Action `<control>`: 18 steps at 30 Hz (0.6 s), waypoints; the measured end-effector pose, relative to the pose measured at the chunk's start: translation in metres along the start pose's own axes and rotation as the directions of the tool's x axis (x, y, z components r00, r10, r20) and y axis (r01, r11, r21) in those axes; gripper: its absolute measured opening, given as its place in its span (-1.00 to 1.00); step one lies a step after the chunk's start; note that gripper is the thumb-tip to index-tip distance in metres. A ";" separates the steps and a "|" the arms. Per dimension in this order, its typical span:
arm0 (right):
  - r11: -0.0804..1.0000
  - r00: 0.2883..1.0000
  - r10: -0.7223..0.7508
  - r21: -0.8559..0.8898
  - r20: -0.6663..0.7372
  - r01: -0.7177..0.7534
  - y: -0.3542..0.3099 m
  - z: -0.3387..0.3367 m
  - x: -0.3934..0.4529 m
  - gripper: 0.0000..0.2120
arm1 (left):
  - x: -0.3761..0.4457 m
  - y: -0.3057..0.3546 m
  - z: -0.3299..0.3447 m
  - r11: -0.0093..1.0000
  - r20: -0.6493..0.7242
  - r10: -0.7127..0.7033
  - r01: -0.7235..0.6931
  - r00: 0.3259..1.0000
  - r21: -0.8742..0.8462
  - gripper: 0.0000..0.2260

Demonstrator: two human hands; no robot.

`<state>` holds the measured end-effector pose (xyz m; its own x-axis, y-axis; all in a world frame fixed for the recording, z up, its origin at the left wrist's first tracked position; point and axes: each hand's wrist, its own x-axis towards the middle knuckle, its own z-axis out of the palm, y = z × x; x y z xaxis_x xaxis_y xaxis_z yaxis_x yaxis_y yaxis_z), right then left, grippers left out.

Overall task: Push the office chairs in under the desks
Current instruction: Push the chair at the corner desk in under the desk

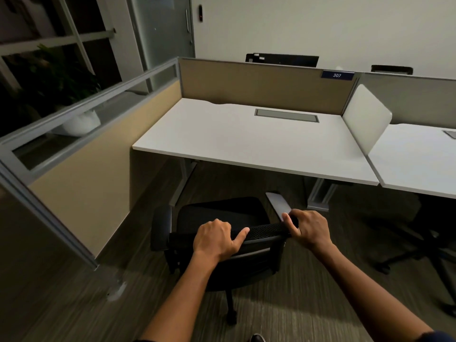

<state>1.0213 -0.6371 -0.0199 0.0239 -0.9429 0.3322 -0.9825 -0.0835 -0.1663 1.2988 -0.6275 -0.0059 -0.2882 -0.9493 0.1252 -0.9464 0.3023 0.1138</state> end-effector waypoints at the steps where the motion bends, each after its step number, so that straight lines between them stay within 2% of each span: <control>1: 1.000 1.000 0.003 0.012 -0.010 -0.003 0.003 0.001 0.003 -0.25 | 0.003 0.002 0.001 1.000 0.000 0.003 -0.003 1.000 -0.005 -0.29; 8: 0.999 0.998 0.008 0.035 -0.065 -0.005 0.026 0.015 0.038 -0.37 | 0.045 0.010 0.005 0.999 0.018 0.018 -0.018 1.000 -0.029 -0.31; 18: 0.999 1.000 0.009 0.052 -0.010 -0.008 0.074 0.040 0.124 -0.34 | 0.136 0.022 0.015 1.000 0.020 0.009 -0.009 1.000 -0.028 -0.35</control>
<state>0.9588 -0.7734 -0.0284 0.0136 -0.9402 0.3404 -0.9717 -0.0927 -0.2171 1.2367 -0.7509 -0.0010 -0.2998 -0.9480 0.1066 -0.9393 0.3129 0.1406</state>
